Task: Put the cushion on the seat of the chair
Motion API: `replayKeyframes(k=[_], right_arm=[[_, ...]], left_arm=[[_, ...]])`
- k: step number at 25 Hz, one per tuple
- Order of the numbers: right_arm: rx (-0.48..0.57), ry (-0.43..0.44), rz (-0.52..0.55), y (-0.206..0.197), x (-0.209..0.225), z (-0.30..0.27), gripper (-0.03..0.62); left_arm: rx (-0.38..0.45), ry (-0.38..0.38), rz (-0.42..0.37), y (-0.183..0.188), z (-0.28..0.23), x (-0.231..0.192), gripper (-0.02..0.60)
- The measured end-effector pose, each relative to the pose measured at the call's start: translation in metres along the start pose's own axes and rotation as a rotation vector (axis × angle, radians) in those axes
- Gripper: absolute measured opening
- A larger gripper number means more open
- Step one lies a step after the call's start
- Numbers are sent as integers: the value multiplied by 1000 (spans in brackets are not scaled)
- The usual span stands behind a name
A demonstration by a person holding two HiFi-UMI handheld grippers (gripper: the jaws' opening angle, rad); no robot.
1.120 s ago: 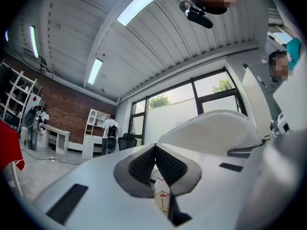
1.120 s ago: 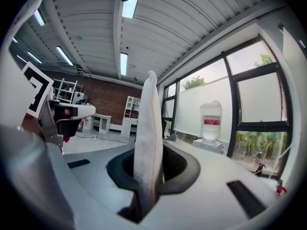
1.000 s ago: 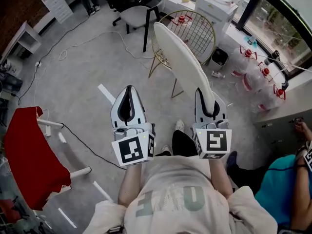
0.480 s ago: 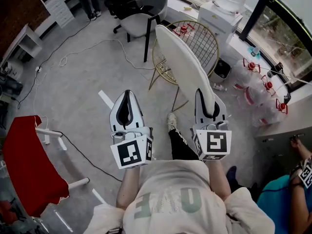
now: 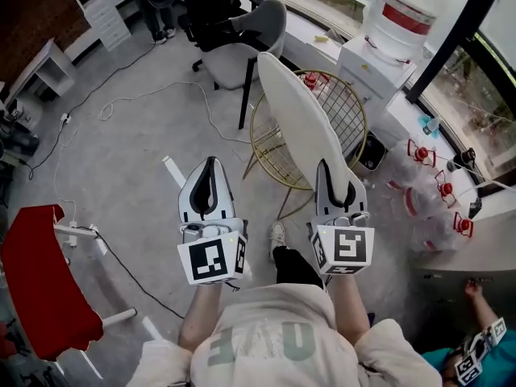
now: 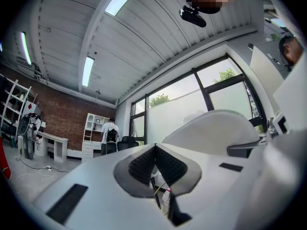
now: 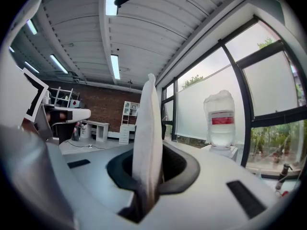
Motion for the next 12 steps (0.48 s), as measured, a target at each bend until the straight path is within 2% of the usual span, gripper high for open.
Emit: replayKeyframes(k=[8, 12], right_arm=[[-5, 10, -60, 0, 40, -85, 46], [-26, 35, -65, -1, 58, -115, 46]], left_arm=[[-5, 46, -27, -1, -87, 4, 14], [29, 57, -51, 1, -120, 12, 14]])
Point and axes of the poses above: the fingertips, and each gripper's own axes: z backward along the fingers, x to its right, y out of its top, the point moved 7 cm from there along z, backward along the fingers
